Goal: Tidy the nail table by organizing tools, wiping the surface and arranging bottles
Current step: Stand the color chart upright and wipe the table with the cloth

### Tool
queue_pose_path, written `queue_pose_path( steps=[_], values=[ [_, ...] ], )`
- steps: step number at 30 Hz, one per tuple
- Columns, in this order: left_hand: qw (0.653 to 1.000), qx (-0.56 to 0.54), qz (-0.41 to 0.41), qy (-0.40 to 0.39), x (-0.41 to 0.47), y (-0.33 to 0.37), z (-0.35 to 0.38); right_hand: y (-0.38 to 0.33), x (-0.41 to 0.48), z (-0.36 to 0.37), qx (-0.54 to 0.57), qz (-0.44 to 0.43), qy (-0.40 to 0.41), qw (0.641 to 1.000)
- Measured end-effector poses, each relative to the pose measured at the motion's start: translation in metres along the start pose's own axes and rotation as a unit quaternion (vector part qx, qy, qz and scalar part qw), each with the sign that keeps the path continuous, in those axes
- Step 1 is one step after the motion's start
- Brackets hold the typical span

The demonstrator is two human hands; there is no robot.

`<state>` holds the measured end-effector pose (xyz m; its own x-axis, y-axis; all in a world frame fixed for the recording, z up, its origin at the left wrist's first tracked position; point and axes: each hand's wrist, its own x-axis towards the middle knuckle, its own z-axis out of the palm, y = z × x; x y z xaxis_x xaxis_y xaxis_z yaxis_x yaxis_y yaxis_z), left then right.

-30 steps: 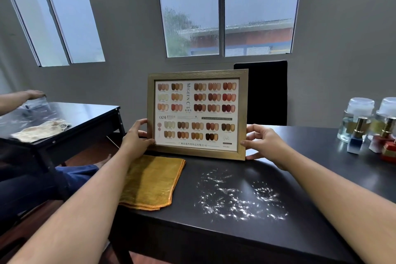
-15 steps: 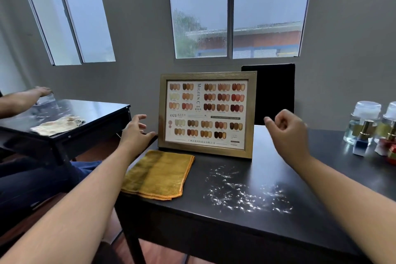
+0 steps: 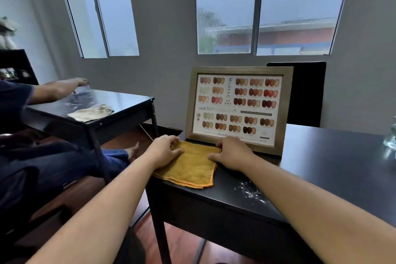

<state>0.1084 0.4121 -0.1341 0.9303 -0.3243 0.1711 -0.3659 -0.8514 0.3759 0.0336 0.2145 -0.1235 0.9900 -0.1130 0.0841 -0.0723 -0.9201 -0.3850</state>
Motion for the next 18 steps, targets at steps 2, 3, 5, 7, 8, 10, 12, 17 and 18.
queue_pose_path(
  steps=[2, 3, 5, 7, 8, 10, 12, 17, 18],
  values=[
    [1.0, -0.008, -0.017, 0.002, 0.001, 0.003, -0.001, -0.004, 0.002, 0.002, 0.015, 0.013, -0.015, 1.0],
    [1.0, -0.008, -0.026, -0.005, 0.001, 0.006, -0.003, -0.007, 0.001, 0.002, 0.027, 0.017, -0.023, 0.999],
    [0.999, -0.008, -0.035, -0.027, 0.001, 0.011, -0.005, -0.009, -0.001, 0.0, 0.045, 0.015, -0.039, 0.998],
    [0.999, -0.015, -0.031, -0.037, -0.001, 0.014, -0.008, -0.01, -0.008, -0.003, 0.09, 0.009, -0.044, 0.995],
    [0.999, -0.025, -0.024, -0.038, -0.003, 0.015, -0.01, -0.008, -0.012, -0.006, 0.127, 0.005, -0.041, 0.991],
    [0.997, -0.067, -0.008, -0.034, -0.006, 0.019, -0.016, -0.004, -0.024, -0.014, 0.211, 0.007, -0.033, 0.977],
    [0.991, -0.13, 0.017, -0.024, -0.011, 0.029, -0.024, 0.0, -0.037, -0.027, 0.293, 0.025, -0.04, 0.955],
    [0.943, -0.323, 0.062, -0.053, -0.027, 0.083, -0.043, 0.024, -0.071, -0.073, 0.443, 0.081, 0.013, 0.893],
    [0.934, -0.343, 0.066, -0.073, -0.031, 0.097, -0.041, 0.034, -0.079, -0.083, 0.449, 0.085, 0.042, 0.889]
  ],
)
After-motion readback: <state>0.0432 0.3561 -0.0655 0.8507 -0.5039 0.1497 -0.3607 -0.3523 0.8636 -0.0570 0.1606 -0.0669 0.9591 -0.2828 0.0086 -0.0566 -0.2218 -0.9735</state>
